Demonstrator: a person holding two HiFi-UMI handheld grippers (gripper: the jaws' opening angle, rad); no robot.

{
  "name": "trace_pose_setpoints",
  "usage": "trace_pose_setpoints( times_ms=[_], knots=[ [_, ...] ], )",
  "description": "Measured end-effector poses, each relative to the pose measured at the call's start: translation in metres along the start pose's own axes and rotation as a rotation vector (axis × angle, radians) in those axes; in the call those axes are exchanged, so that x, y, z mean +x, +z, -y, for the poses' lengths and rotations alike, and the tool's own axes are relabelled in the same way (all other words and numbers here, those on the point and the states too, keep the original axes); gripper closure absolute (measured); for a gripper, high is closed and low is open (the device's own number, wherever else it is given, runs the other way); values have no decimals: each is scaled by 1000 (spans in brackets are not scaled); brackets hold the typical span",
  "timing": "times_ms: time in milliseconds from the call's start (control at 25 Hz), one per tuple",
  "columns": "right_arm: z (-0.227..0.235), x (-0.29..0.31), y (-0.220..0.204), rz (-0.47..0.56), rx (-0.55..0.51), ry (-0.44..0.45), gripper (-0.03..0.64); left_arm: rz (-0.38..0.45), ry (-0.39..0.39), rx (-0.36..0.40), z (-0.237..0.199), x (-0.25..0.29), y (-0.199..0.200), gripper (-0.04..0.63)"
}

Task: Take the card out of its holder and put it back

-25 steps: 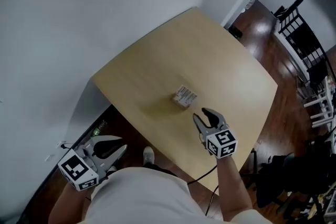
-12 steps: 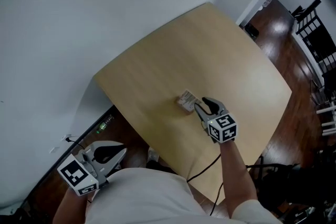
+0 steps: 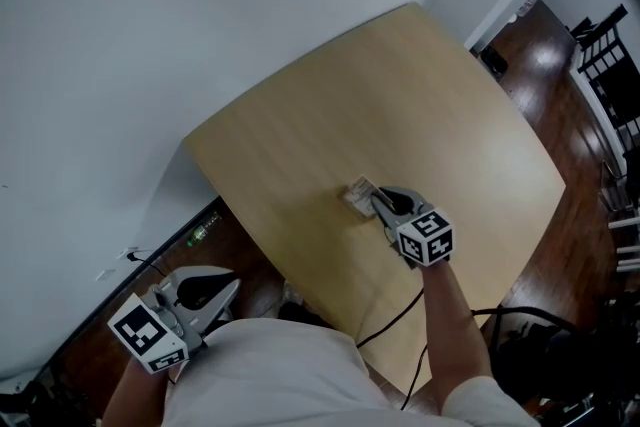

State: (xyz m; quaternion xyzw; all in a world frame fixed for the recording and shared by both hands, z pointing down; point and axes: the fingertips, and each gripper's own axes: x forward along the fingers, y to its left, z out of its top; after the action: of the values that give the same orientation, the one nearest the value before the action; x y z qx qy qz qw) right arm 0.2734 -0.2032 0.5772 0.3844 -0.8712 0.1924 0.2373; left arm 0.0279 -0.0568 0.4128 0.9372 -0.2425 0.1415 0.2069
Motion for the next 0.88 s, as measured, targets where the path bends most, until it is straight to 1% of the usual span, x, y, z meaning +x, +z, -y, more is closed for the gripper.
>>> trace_pose_setpoints(
  times_ms=[80,440,880],
  knots=[
    [-1,0,1,-3,-2,10,584,3,3,-3,-1,0,1,592],
    [-3,-1,6,2,-12,39,595,1,3,-11,1,-1,-3,592],
    [-13,-24,37,22,-69,14,595,28,-7,0,3,-17,-7,592]
  ],
)
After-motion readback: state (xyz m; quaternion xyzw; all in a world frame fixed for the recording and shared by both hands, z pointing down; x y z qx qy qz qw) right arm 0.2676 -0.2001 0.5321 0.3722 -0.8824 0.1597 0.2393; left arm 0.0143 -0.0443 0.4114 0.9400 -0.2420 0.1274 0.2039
